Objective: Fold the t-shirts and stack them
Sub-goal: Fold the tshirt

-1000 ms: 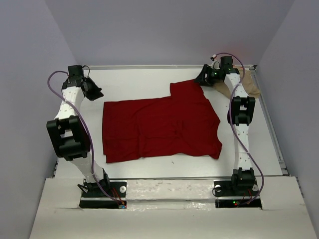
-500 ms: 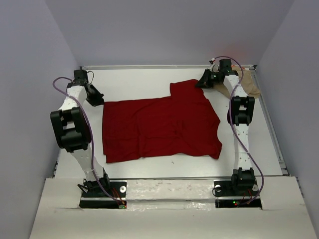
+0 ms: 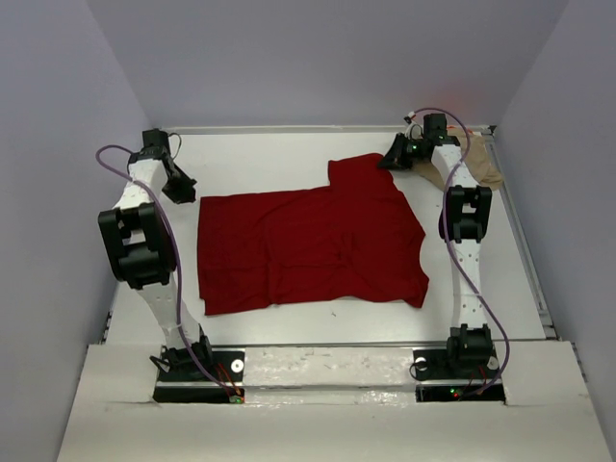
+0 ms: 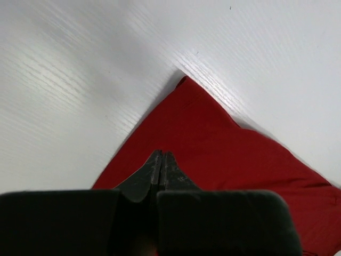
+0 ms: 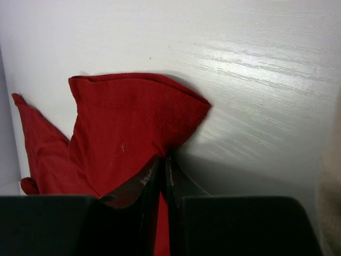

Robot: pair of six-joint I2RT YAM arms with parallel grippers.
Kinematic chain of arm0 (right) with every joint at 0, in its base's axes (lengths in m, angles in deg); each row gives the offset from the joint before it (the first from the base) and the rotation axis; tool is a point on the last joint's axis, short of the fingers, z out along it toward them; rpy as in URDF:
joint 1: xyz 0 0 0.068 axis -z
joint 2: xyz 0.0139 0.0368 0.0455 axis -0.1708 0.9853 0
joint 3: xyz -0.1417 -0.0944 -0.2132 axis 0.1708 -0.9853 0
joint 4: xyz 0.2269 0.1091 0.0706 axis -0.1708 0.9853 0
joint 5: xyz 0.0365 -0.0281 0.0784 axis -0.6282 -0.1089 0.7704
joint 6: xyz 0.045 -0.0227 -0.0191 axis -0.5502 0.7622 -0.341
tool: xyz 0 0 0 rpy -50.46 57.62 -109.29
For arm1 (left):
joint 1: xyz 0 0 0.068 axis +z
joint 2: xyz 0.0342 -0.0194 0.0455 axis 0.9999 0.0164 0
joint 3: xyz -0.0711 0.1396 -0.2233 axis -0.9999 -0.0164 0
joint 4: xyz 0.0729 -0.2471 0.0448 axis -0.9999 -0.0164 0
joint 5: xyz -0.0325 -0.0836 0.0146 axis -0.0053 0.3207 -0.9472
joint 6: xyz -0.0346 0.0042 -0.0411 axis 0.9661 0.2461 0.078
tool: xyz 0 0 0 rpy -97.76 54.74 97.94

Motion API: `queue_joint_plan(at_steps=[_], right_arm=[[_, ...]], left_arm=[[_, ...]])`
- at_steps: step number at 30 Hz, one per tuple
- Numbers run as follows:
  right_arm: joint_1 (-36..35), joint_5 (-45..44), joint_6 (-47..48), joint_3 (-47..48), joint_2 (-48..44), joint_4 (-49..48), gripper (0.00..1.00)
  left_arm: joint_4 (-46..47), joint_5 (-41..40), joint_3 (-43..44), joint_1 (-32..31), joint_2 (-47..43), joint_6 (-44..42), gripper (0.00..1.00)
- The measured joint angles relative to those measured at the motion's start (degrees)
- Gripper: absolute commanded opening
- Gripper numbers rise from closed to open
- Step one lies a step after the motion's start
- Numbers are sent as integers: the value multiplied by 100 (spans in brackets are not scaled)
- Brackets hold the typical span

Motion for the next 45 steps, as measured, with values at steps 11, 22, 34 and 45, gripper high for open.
queue_joint_plan(at_steps=[11,22,34,45], right_arm=[[-2,-92,142,-94,-85,7,11],[-2,-151,201,-98,-96,4,6],[-2,-203,240,-98,-118,7,5],[-2,-205,245,-153,-256,9,5]], left_arm=[[140,415,654,63,1058,-59,20],[212,977,1445,81,1602,-66,54],[35,721,1690,157,1709,-46,41],[179,1220,994,299,1707,166,41]])
